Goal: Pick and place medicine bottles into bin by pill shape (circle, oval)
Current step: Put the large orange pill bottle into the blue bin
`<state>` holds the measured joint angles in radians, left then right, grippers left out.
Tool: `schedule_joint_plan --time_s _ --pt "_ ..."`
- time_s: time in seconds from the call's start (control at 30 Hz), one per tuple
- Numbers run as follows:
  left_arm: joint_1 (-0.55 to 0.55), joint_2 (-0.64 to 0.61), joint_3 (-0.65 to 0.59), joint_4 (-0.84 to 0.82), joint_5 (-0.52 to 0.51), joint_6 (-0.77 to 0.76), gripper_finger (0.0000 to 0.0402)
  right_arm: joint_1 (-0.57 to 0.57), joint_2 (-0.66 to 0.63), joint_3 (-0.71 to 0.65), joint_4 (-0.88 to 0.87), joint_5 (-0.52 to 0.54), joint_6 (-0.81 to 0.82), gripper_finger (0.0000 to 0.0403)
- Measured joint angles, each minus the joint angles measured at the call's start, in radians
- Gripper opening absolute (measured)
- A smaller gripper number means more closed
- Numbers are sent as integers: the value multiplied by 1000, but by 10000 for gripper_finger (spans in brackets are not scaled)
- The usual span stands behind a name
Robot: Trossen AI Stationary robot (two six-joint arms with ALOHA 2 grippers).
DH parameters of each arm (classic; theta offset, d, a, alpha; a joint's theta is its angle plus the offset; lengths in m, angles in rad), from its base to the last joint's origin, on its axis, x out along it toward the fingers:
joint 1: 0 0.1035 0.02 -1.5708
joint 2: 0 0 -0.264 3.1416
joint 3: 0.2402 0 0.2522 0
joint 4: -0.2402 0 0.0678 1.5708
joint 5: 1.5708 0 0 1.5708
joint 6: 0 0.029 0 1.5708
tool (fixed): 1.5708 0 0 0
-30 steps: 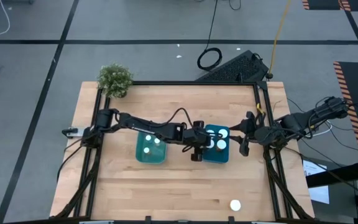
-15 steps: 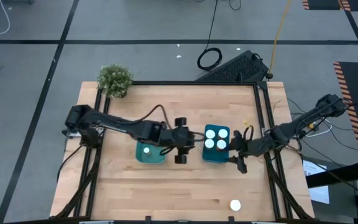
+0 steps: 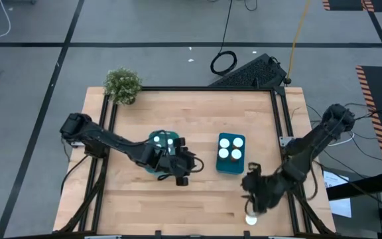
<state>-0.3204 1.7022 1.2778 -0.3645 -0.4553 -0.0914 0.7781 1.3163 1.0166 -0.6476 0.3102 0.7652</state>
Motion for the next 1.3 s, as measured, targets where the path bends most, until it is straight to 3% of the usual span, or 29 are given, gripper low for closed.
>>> schedule_joint_plan --time_s 0.13,0.27,0.43,0.6,0.83,1.3 --pt "-22 -1 -25 44 0 3 202 67 104 145 -169 -35 32 203" --pt "-32 0 -28 67 0 3 203 105 159 224 -216 -75 77 203" --pt "-35 0 -28 74 0 -1 202 133 200 239 -194 -204 197 207" --pt "-35 0 -28 81 0 -1 202 150 222 239 -194 -288 285 237" --pt "-33 0 -28 81 0 4 202 153 276 235 -152 -286 186 286" --pt "-26 0 -28 85 0 31 202 144 415 234 -67 -314 128 290"
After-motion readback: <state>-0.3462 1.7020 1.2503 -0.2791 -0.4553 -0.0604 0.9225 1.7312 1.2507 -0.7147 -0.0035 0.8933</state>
